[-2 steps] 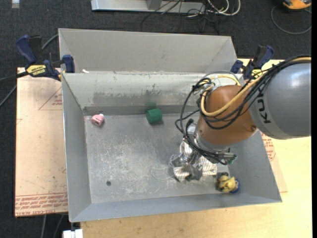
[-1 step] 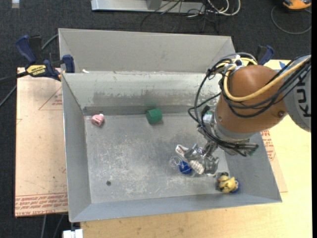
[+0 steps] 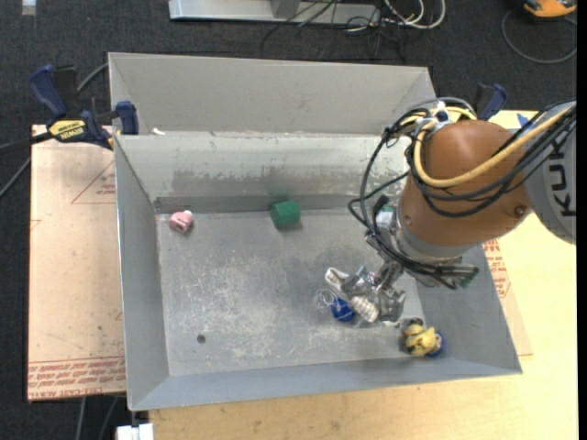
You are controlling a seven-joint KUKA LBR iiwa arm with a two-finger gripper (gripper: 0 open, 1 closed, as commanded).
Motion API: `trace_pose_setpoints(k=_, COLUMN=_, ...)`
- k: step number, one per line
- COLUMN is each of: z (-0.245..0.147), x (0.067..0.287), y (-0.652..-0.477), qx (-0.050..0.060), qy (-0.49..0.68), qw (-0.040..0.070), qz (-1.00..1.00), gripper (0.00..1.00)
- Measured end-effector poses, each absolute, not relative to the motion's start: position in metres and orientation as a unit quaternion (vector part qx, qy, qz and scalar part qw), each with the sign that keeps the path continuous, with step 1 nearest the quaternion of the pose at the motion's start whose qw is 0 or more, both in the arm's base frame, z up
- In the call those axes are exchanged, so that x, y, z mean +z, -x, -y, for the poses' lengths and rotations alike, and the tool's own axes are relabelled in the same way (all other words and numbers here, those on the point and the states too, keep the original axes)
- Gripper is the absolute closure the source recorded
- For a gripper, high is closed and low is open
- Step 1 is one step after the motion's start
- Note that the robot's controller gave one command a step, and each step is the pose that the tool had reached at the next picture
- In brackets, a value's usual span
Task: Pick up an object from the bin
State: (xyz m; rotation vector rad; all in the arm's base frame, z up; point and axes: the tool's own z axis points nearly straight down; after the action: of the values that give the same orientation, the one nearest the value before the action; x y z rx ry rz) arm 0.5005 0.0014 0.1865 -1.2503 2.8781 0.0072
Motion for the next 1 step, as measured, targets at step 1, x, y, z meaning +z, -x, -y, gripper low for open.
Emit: trace_pose_setpoints(k=1, z=0.0057, x=0.0713, y=-0.4815, qx=0.003, qy=0.373, qw=0.003, qz=-0.928, gripper=1.0)
